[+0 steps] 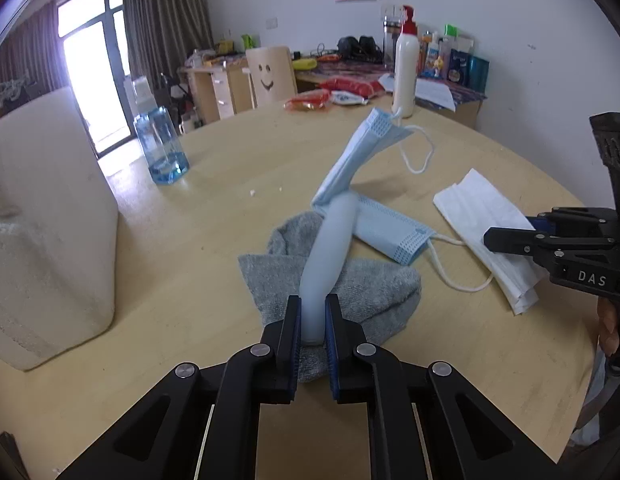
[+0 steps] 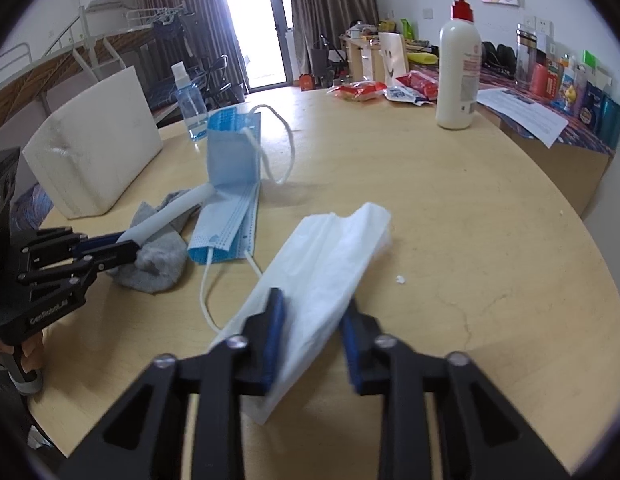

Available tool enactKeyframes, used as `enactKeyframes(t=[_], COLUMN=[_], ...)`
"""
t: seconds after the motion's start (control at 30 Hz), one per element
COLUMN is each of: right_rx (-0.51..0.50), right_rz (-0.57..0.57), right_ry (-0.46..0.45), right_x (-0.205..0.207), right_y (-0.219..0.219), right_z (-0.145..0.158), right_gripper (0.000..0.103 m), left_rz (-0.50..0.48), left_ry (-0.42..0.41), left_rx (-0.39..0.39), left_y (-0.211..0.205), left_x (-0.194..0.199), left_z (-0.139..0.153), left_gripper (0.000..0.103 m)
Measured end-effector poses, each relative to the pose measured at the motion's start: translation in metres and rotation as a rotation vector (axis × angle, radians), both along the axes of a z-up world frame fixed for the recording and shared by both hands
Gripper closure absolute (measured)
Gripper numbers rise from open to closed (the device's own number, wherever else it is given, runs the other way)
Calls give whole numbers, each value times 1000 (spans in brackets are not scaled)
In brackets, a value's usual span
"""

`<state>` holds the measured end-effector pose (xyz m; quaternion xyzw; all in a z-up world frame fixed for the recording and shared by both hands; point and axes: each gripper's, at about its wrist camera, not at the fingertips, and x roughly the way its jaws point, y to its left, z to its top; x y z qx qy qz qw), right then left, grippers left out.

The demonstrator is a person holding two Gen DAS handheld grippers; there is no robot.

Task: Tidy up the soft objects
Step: 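Press the white mask flat with the right tool while the left tool grasps the white tube, then lift the white tube with the left tool while the right tool smooths the white mask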

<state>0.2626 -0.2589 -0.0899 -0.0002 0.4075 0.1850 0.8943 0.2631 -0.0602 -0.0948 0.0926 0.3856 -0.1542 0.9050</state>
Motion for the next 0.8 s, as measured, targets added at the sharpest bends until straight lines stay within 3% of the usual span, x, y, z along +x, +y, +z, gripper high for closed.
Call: enactKeyframes(t=[0.17,0.53,0.8], right_rx=[37,75,32], right_rz=[6,-16,-29], right_ry=[-22,-107,-55], right_x=[-4,-24,-24], right_y=[-4,-13,-10], right_z=[9,39,23], right_gripper=[85,86,86], left_rz=[-1,6,-4], left_ry=[-45,-169,-76], left_rx=[-32,-98,-30], left_y=[4,10,12], left_x=[-6,-27,-35], left_z=[11,40,9], left_gripper=[91,91,89])
